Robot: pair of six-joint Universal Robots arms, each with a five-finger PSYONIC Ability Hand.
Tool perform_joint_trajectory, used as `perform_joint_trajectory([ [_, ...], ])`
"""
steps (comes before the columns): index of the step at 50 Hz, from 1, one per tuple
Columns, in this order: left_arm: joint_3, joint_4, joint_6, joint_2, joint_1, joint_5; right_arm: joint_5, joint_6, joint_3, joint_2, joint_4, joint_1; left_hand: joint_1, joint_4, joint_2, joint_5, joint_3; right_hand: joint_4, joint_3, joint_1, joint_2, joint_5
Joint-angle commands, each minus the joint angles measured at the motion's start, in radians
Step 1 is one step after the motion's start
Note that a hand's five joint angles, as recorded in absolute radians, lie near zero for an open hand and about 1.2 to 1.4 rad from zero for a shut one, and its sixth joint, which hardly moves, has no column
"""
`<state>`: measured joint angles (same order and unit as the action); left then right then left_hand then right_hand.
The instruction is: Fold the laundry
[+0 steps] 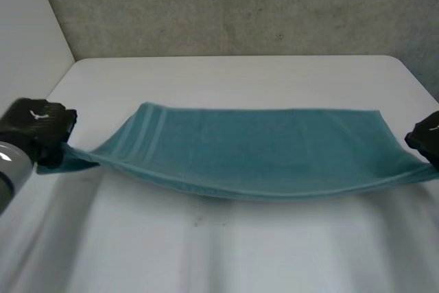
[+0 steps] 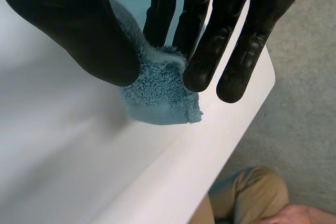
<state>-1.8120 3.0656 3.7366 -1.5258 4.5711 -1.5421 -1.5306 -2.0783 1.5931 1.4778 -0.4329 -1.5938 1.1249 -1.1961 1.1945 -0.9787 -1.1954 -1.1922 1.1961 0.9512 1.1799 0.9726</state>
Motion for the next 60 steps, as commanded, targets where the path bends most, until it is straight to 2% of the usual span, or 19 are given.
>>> perform_joint_trajectory([
  [1,-0.009,-0.021,0.002,0.050,0.029,0.098,0.016,0.017,0.042,0.041,0.016,-0.002,0.271,-0.200,0.202,-0.243,-0.201,-0.204,0.200,0.445,0.216,0.249],
  [5,-0.021,-0.011,0.003,-0.028,0.028,0.114,0.033,0.017,0.065,-0.017,0.058,-0.006,0.271,-0.200,0.202,-0.243,-0.201,-0.204,0.200,0.445,0.216,0.249],
  [9,0.026,0.014,0.006,-0.233,0.006,0.105,0.012,0.020,0.032,-0.189,0.144,-0.011,0.271,-0.200,0.202,-0.243,-0.201,-0.204,0.200,0.445,0.216,0.249],
  [12,0.100,0.031,0.006,-0.353,0.002,0.102,-0.011,0.020,0.001,-0.231,0.161,-0.014,0.271,-0.200,0.202,-0.243,-0.201,-0.204,0.200,0.445,0.216,0.249],
  [16,0.211,0.059,0.005,-0.450,-0.008,0.097,-0.092,0.015,-0.149,-0.329,0.197,-0.096,0.271,-0.200,0.202,-0.243,-0.201,-0.204,0.200,0.445,0.216,0.249],
  [18,0.371,0.080,0.003,-0.510,-0.032,0.083,-0.123,0.012,-0.229,-0.358,0.214,-0.130,0.271,-0.200,0.202,-0.243,-0.201,-0.204,0.200,0.445,0.216,0.249],
  [22,0.556,0.113,-0.004,-0.525,-0.052,0.031,-0.187,-0.040,-0.523,-0.380,0.296,-0.192,0.271,-0.200,0.202,-0.243,-0.201,-0.204,0.200,0.445,0.216,0.249],
  [23,0.653,0.149,-0.010,-0.522,-0.060,0.004,-0.192,-0.069,-0.645,-0.378,0.343,-0.201,0.271,-0.200,0.202,-0.243,-0.201,-0.204,0.200,0.445,0.216,0.249],
  [24,0.737,0.210,-0.017,-0.516,-0.067,-0.013,-0.192,-0.069,-0.647,-0.378,0.344,-0.201,0.271,-0.200,0.202,-0.243,-0.201,-0.204,0.200,0.445,0.216,0.249],
  [25,0.738,0.211,-0.017,-0.516,-0.067,-0.013,-0.192,-0.101,-0.750,-0.376,0.400,-0.202,0.271,-0.200,0.202,-0.243,-0.201,-0.204,0.200,0.445,0.216,0.249],
  [27,0.847,0.391,-0.052,-0.467,-0.073,-0.030,-0.191,-0.138,-0.825,-0.375,0.464,-0.204,0.271,-0.200,0.202,-0.243,-0.201,-0.204,0.200,0.445,0.216,0.249],
  [28,0.847,0.392,-0.052,-0.467,-0.074,-0.030,-0.191,-0.181,-0.873,-0.370,0.540,-0.201,0.271,-0.200,0.202,-0.243,-0.201,-0.204,0.200,0.445,0.216,0.249],
  [29,0.865,0.500,-0.079,-0.433,-0.075,-0.033,-0.186,-0.216,-0.883,-0.355,0.616,-0.195,0.271,-0.200,0.202,-0.243,-0.201,-0.204,0.200,0.445,0.216,0.249],
  [30,0.873,0.578,-0.096,-0.413,-0.072,-0.038,-0.186,-0.217,-0.883,-0.355,0.617,-0.195,0.271,-0.200,0.202,-0.243,-0.201,-0.204,0.200,0.445,0.216,0.249],
  [33,0.867,0.645,-0.121,-0.390,-0.072,-0.042,-0.184,-0.246,-0.849,-0.281,0.697,-0.199,0.271,-0.200,0.202,-0.243,-0.201,-0.204,0.200,0.445,0.216,0.249],
  [37,0.847,0.613,-0.127,-0.393,-0.070,-0.042,-0.155,-0.247,-0.693,-0.211,0.697,-0.202,0.271,-0.200,0.202,-0.243,-0.201,-0.204,0.200,0.445,0.216,0.249],
  [48,0.563,0.590,-0.196,-0.405,-0.052,-0.024,-0.088,-0.259,-0.389,-0.205,0.700,-0.195,0.271,-0.200,0.202,-0.243,-0.201,-0.204,0.200,0.445,0.216,0.249],
  [53,0.403,0.648,-0.202,-0.470,-0.054,-0.007,-0.071,-0.261,-0.285,-0.232,0.706,-0.192,0.271,-0.200,0.202,-0.243,-0.201,-0.204,0.200,0.445,0.216,0.249],
  [60,0.251,0.735,-0.198,-0.556,-0.070,-0.001,-0.060,-0.278,-0.188,-0.424,0.727,-0.190,0.271,-0.200,0.202,-0.243,-0.201,-0.204,0.200,0.445,0.216,0.249],
])
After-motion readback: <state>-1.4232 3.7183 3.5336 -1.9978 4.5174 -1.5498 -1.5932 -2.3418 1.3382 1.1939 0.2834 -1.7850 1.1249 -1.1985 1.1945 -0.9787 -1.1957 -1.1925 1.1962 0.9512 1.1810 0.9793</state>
